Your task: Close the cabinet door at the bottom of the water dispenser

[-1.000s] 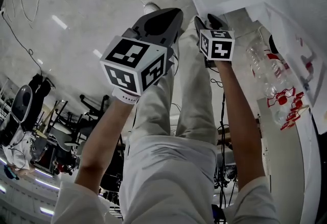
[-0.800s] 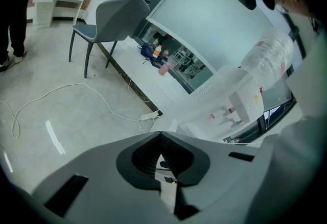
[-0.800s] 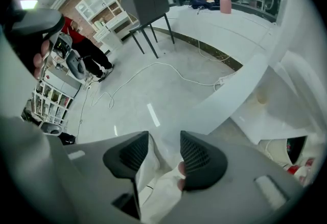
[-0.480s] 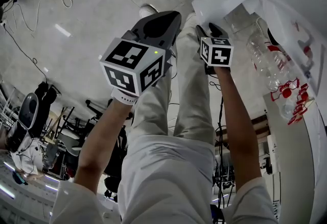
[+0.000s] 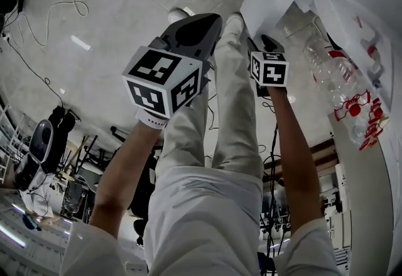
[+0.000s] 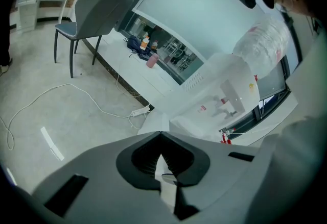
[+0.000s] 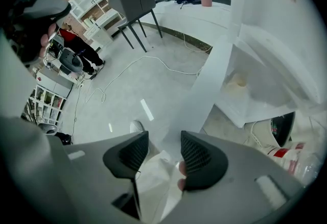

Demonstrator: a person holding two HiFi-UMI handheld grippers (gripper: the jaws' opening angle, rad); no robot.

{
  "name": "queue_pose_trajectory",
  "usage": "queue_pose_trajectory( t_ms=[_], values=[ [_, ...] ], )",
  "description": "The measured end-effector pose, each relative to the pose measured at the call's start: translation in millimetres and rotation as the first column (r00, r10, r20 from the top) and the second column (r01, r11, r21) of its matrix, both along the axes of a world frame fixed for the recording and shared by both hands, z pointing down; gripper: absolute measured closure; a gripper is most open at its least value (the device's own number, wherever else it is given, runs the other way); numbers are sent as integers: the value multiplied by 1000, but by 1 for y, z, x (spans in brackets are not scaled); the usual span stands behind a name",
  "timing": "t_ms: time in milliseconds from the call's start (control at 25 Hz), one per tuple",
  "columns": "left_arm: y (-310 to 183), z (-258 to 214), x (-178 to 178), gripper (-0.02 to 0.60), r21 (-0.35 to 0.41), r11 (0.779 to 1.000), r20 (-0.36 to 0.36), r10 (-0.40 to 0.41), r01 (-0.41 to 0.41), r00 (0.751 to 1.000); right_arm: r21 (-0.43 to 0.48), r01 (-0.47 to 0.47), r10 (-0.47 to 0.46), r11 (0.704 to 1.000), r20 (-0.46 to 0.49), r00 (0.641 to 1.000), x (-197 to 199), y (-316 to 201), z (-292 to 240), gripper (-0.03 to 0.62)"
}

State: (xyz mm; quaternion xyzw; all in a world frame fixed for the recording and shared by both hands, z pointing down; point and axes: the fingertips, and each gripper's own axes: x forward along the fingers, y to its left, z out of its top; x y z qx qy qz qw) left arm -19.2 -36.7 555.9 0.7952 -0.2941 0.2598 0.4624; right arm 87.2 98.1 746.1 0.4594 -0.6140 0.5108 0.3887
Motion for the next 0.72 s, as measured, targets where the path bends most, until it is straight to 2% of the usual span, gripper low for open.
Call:
queue_pose_trajectory(
  t_ms=[280,720],
  values=[
    [5,-3,21,580,1,999,2,42,-42,999,-14,14,-14,1000,-35,999,29,15,1,395],
    [11,-6,46,580,7,995,1,95,-95,996,-33,-43,38,999,-127,991,96,34,4,395]
  ],
)
